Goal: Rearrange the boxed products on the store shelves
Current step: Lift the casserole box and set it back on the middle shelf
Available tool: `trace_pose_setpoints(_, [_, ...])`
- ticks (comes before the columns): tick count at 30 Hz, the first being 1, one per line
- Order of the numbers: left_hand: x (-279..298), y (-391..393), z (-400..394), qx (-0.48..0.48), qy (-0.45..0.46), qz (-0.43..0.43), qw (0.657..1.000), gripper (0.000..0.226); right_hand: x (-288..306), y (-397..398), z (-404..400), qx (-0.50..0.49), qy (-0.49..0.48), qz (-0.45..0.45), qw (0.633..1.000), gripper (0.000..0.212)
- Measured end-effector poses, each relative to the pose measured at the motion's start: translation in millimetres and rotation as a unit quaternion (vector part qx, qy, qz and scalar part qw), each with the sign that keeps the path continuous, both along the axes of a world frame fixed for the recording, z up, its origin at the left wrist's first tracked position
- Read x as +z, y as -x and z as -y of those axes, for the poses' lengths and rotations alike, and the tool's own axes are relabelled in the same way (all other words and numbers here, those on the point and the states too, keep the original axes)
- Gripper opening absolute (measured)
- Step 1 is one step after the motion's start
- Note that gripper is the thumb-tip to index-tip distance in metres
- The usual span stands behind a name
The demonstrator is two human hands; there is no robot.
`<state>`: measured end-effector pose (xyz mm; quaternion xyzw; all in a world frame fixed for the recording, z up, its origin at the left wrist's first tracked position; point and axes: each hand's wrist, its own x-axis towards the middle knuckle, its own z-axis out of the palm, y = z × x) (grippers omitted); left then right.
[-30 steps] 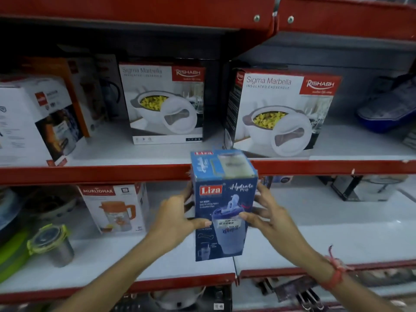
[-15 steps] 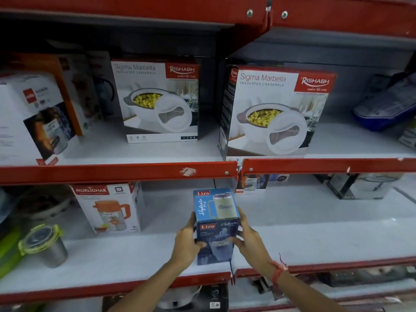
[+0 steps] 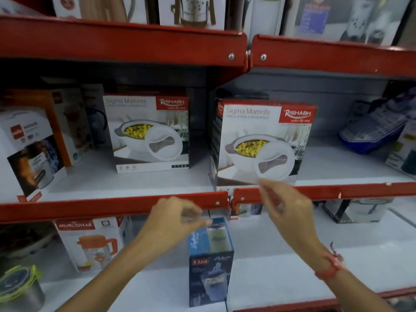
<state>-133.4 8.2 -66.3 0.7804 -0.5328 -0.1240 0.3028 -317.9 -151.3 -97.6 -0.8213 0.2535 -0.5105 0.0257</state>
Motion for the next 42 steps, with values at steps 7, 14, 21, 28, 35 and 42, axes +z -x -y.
trace_pose_setpoints(7, [46, -16, 88, -0.006, 0.264, -0.171, 0.949, 0.090, 56, 10, 74, -0.022, -0.285, 0.242, 0.927, 0.073])
trace_pose_setpoints(14, [8, -27, 131, -0.057, 0.172, -0.270, 0.945, 0.118, 51, 12, 93, 0.093, -0.453, 0.139, 0.876, 0.064])
trace_pose_setpoints(21, [25, -35, 101, -0.064, 0.225, -0.229, 0.945, 0.080, 67, 4, 70, 0.146, -0.415, 0.145, 0.886, 0.062])
trace_pose_setpoints(28, [54, -33, 24, -0.048, 0.248, -0.212, 0.944, 0.065, 95, 11, 11, 0.139, -0.384, 0.099, 0.908, 0.063])
trace_pose_setpoints(35, [58, -25, -49, -0.022, 0.255, -0.241, 0.936, 0.044, 101, 39, -49, 0.203, -0.359, 0.088, 0.907, 0.049])
trace_pose_setpoints(42, [56, -26, -76, -0.009, 0.258, -0.261, 0.930, 0.048, 98, 35, -68, 0.211, -0.373, 0.103, 0.898, 0.063])
